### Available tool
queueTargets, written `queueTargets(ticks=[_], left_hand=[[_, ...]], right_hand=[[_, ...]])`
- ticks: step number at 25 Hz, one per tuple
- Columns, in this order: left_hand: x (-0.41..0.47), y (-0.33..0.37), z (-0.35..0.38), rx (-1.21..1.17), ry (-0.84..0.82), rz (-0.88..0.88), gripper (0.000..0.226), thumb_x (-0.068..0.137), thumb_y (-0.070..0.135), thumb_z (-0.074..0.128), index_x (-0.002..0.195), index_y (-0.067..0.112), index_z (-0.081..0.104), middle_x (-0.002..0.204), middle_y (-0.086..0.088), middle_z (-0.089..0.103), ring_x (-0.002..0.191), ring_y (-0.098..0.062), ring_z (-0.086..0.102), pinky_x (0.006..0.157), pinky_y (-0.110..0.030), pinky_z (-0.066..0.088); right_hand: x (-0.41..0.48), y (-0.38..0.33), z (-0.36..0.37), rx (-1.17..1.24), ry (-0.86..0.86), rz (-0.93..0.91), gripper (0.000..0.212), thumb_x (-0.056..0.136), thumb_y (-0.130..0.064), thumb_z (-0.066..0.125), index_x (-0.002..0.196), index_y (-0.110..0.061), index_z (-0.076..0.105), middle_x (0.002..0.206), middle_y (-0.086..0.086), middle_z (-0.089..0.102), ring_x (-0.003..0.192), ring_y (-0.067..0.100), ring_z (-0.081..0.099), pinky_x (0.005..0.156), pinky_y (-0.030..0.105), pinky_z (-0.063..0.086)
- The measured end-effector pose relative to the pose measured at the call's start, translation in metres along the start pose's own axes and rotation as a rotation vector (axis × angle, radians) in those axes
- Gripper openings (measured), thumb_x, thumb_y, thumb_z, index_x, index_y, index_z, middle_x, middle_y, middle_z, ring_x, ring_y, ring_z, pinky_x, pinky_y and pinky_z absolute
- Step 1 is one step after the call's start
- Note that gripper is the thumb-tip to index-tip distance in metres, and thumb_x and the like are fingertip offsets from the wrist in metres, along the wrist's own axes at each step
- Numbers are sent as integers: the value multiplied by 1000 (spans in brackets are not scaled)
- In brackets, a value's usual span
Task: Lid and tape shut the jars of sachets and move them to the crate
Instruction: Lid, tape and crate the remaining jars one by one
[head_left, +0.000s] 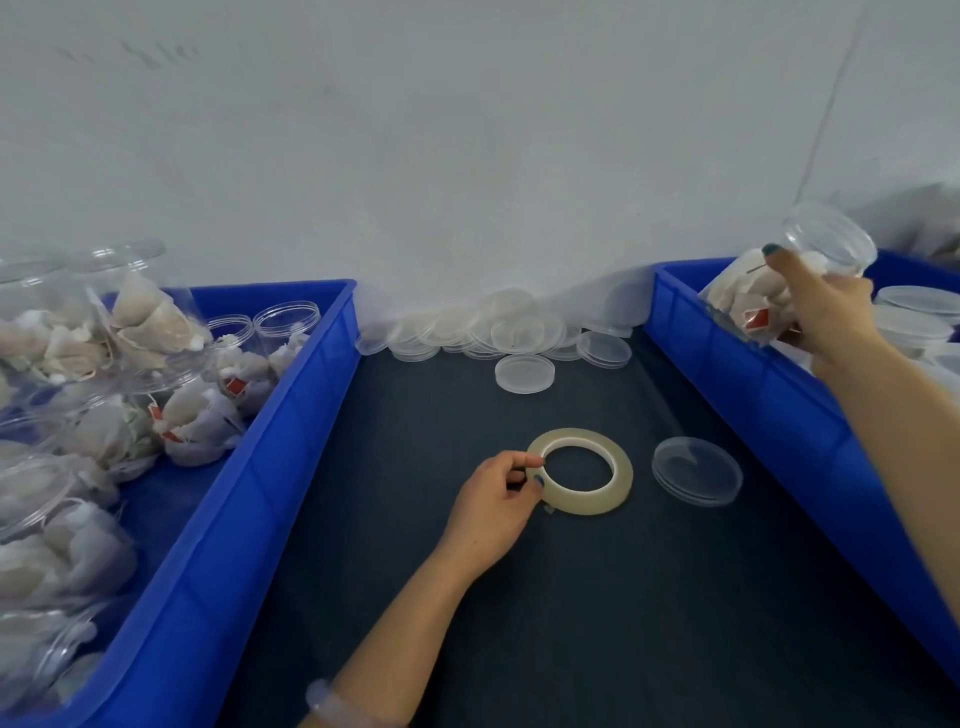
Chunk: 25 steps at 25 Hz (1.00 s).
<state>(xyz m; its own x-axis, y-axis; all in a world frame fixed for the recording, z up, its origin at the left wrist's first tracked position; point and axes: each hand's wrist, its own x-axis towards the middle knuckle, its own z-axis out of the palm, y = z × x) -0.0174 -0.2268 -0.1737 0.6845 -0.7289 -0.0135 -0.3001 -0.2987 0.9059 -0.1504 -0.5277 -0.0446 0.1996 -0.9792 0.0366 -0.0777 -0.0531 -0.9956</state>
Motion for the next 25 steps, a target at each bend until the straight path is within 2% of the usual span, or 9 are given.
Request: queueTargets(ticks=[4,7,9,13,15,17,19,22,25], left_hand=[[0,1,-5,0,42,14,20,99,23,57,117,31,61,126,9,58,107,1,57,74,-9,43],[-1,1,-9,-9,76,7,18,98,21,57,112,33,60,126,10,57,105,3,56,72,-9,42],[1,-1,-11,5,90,7,19,98,21,57,114,32,60,126,11,56,103,4,56,72,-9,42],[3,0,-9,33,83,6,19,98,22,58,111,35,59,125,12,55,100,5,56,73,-11,42],[2,-1,-9,41,77,5,18,98,23,58,107,39,57,124,13,54,101,5,56,74,-12,43],[2,-3,-9,47,81,8,19,98,23,58,104,40,56,123,13,54,101,6,55,75,-12,42],[4,-3,-9,55,85,9,19,98,23,58,105,40,56,122,14,54,101,6,55,75,-12,42],[3,-3,-8,63,83,7,18,98,22,59,107,38,57,122,13,54,100,6,55,75,-12,43],[3,-3,-9,58,92,10,18,97,22,58,107,37,58,122,13,54,100,8,55,70,-10,41]], right_hand=[[0,-5,4,-123,18,-65,102,67,-65,76,144,-10,40,128,9,61,106,25,64,94,43,54],[-3,-6,0,-435,172,-230,98,70,-61,75,141,-11,29,133,15,54,116,37,56,93,51,49],[-3,-4,-8,-542,195,-275,98,69,-59,74,140,-12,25,134,18,51,119,41,53,95,56,47],[2,-3,-23,-538,188,-246,101,73,-52,80,142,-8,21,140,21,47,124,42,50,100,58,45],[3,-8,-28,-597,170,-226,102,73,-55,79,142,-9,20,136,23,50,121,46,52,96,58,45],[7,-14,-38,-664,120,-185,108,74,-58,77,148,-14,11,136,24,51,120,50,51,96,59,43],[9,-16,-49,-632,69,-162,112,75,-56,79,153,-23,6,145,22,45,127,49,46,103,60,38],[7,-15,-59,-545,70,-173,110,68,-55,84,151,-23,18,147,16,44,131,43,45,104,60,39],[4,-17,-60,-633,138,-202,110,63,-57,86,145,-16,25,140,19,50,123,45,51,96,61,44]])
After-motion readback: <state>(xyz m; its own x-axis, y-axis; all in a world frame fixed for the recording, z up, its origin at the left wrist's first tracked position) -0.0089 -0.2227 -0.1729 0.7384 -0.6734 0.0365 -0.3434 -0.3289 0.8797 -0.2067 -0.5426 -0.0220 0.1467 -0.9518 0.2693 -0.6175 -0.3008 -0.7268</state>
